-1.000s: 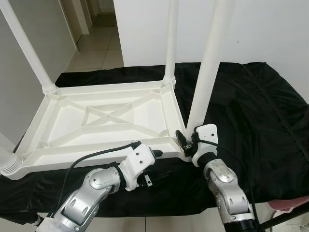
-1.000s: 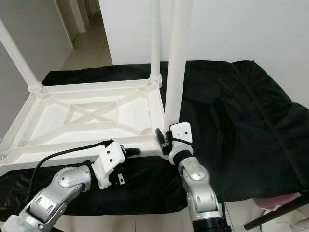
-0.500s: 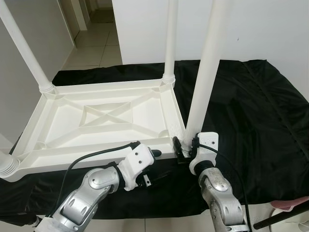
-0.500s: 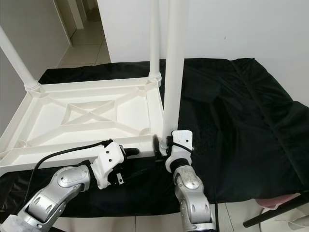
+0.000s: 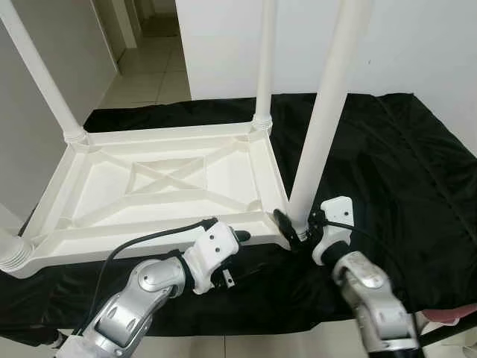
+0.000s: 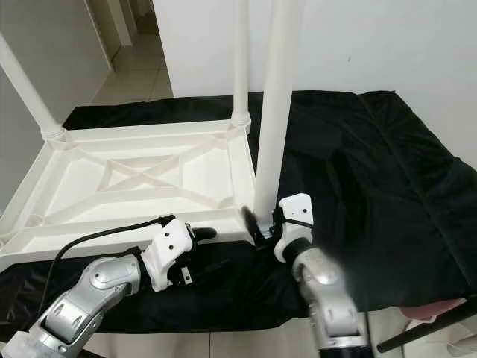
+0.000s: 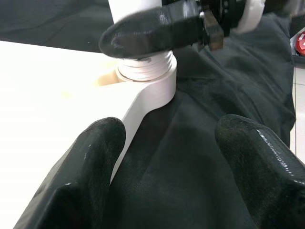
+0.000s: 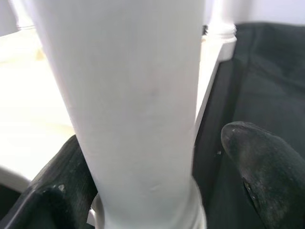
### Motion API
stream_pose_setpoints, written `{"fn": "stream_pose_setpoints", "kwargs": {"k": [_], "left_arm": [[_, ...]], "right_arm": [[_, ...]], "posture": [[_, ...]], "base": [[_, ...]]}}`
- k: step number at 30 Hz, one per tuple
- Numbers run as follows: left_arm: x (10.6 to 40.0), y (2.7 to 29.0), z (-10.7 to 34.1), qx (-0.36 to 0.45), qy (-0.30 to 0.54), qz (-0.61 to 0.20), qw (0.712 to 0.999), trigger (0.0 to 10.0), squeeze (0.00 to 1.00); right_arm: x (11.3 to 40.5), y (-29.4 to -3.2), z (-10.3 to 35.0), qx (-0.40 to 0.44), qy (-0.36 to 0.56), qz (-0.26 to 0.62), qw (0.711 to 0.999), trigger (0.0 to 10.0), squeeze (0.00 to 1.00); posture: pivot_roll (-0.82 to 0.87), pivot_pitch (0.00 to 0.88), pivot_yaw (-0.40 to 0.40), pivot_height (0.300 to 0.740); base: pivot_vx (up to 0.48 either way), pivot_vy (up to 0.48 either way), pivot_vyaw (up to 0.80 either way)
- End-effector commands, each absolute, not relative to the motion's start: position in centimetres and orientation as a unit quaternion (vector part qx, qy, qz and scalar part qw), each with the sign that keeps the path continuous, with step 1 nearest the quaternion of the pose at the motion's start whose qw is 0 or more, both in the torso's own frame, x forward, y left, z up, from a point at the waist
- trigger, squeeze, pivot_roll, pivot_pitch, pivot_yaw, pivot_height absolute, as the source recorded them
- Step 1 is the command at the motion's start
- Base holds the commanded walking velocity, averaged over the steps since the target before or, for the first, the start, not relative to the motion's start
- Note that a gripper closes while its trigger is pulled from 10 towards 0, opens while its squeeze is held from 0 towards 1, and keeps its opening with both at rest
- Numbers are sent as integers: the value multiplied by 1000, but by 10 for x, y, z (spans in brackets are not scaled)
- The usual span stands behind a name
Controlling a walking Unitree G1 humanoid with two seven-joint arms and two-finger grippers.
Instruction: Building children table
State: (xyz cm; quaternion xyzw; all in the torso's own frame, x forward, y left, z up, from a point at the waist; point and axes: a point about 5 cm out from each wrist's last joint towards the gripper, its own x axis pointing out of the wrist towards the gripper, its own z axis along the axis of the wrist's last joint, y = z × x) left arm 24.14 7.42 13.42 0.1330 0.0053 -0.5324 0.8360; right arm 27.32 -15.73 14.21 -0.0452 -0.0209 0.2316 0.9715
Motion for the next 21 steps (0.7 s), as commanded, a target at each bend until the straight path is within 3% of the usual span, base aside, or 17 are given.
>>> {"fn": "stream_pose_setpoints", "kwargs": {"k": [1,3,11,12,13,14,16,17,18,21], "left_arm": [[239,76,132,137,11,-542,829,10000,0],[237,76,131,129,18,-549,825,10000,0],[236,73,132,144,4,-546,825,10000,0],[237,73,133,144,4,-544,826,10000,0],[237,73,133,144,4,-544,826,10000,0],[238,74,134,144,3,-543,827,10000,0],[238,74,134,145,3,-544,827,10000,0],[238,74,134,145,2,-543,827,10000,0],[238,73,134,145,2,-543,827,10000,0],[238,73,134,145,3,-543,827,10000,0]], "right_arm": [[274,-152,141,-39,-25,254,966,10000,0],[284,-156,143,-73,-26,305,949,10000,0],[299,-152,146,-114,-29,362,925,10000,0],[302,-151,146,-122,-28,372,920,8784,0],[302,-151,146,-122,-28,372,920,8784,0],[305,-149,144,-137,-28,386,912,4314,0],[307,-149,142,-138,-27,391,910,4314,0],[308,-148,141,-139,-25,399,906,863,0],[310,-148,140,-141,-23,403,904,0,0],[312,-147,138,-145,-22,410,900,0,0]], "posture": [[-57,31,75,740],[-53,34,78,740],[-48,31,79,740],[-45,34,81,740],[-45,34,81,740],[-45,36,83,740],[-45,36,83,740],[-45,36,83,740],[-45,36,83,740],[-40,37,79,740]], "base": [[0,0,0],[0,0,0],[0,0,0],[0,0,0],[0,0,0],[0,0,0],[0,0,0],[0,0,0],[0,0,0],[0,0,0]]}}
